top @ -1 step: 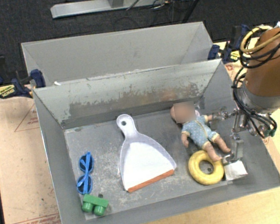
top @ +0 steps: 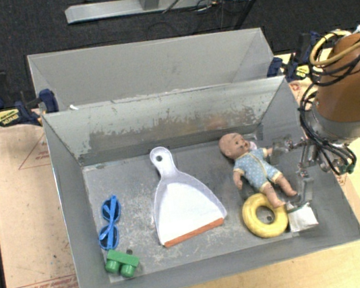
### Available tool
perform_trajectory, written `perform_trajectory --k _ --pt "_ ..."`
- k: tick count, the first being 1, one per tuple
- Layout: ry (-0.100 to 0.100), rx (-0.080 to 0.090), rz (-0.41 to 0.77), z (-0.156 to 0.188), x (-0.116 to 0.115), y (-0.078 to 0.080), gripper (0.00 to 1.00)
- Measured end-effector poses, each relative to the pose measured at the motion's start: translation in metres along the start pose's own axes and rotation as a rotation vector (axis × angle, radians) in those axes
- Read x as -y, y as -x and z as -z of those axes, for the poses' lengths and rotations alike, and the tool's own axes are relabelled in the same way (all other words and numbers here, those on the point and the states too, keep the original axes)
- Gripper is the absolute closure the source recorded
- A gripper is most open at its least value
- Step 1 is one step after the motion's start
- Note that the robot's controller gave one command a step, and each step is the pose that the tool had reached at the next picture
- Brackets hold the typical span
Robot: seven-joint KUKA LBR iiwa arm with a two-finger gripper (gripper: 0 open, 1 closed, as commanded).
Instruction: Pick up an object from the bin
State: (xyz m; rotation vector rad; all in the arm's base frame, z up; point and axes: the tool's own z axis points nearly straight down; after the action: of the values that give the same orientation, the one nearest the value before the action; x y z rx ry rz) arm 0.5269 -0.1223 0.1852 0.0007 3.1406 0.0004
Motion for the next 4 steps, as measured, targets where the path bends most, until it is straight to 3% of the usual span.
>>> perform_trajectory --k 1,2,4 --pt "0.000 0.002 0.067 -0.044 -0.014 -0.005 0.00" --pt "0.002 0.000 0.235 -0.081 -0.009 0.005 0.00" --pt "0.005 0.001 0.808 -0.108 -0.030 0.004 0.00"
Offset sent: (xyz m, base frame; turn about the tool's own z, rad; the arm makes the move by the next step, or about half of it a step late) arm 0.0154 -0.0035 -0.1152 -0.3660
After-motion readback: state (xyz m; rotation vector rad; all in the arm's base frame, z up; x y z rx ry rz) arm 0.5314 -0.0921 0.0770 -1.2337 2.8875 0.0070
